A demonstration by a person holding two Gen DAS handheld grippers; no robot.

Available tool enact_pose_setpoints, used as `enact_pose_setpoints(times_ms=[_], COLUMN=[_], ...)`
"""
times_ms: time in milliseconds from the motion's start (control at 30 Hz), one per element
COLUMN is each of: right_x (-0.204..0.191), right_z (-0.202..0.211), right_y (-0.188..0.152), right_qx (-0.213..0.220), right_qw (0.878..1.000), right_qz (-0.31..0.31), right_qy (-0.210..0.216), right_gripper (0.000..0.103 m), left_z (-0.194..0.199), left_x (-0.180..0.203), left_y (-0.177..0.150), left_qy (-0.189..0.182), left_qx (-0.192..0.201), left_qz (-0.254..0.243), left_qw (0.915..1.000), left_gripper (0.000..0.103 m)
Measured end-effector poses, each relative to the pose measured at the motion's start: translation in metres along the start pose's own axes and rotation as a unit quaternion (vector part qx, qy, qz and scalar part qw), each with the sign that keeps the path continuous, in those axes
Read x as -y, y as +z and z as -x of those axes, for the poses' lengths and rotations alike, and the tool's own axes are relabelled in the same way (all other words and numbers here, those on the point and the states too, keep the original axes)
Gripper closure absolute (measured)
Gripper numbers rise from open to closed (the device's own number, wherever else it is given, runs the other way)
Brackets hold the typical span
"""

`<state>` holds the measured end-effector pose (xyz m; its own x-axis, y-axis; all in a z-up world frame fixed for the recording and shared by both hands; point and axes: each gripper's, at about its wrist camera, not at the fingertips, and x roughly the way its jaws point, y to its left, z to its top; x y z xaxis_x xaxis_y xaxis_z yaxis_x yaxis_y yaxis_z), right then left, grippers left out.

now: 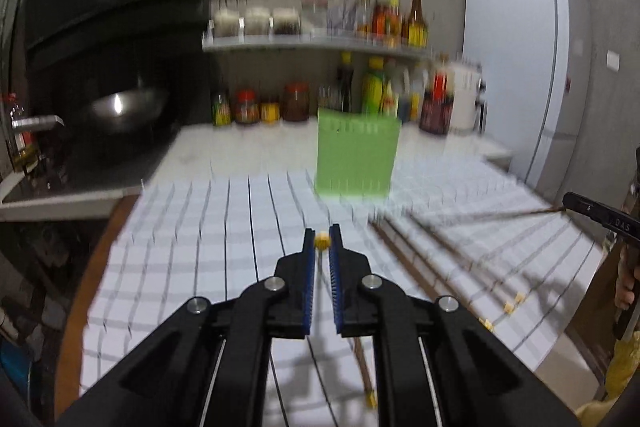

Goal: Organize utensils
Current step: 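Close the left tool on a chopstick and lift while the right tool does likewise, then carry the upright chopsticks in both tools toward the green utensil holder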

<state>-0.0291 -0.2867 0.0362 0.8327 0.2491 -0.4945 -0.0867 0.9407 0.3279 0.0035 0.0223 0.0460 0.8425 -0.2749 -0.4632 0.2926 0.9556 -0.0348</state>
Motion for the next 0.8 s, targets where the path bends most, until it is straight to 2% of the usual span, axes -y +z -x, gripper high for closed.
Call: enact_pose_setpoints(times_ms=[133, 300, 600, 800], right_x=[-0.015, -0.023, -0.035, -0.042], right_z=[0.014, 0.010, -0.046, -0.071], right_y=[0.029, 0.049, 0.087, 0.087], right_qx=[0.034, 0.047, 0.016, 0.004], right_qw=[0.999, 0.997, 0.997, 0.996], right_qz=[0.030, 0.052, 0.073, 0.082], right_qy=[-0.011, -0.022, -0.023, -0.024], right_gripper=[0.096, 0.096, 0.096, 0.096], left_z=[0.014, 0.018, 0.002, -0.003], left_x=[-0.003, -0.008, -0.017, -0.023], left_y=[0.019, 0.025, 0.039, 0.041], left_qy=[-0.004, -0.004, -0.008, 0.008], left_qx=[0.034, 0.046, 0.043, 0.047], left_qz=[0.006, 0.010, 0.017, 0.021], left_qw=[0.9994, 0.9989, 0.9989, 0.9986], left_gripper=[0.096, 0.096, 0.096, 0.096])
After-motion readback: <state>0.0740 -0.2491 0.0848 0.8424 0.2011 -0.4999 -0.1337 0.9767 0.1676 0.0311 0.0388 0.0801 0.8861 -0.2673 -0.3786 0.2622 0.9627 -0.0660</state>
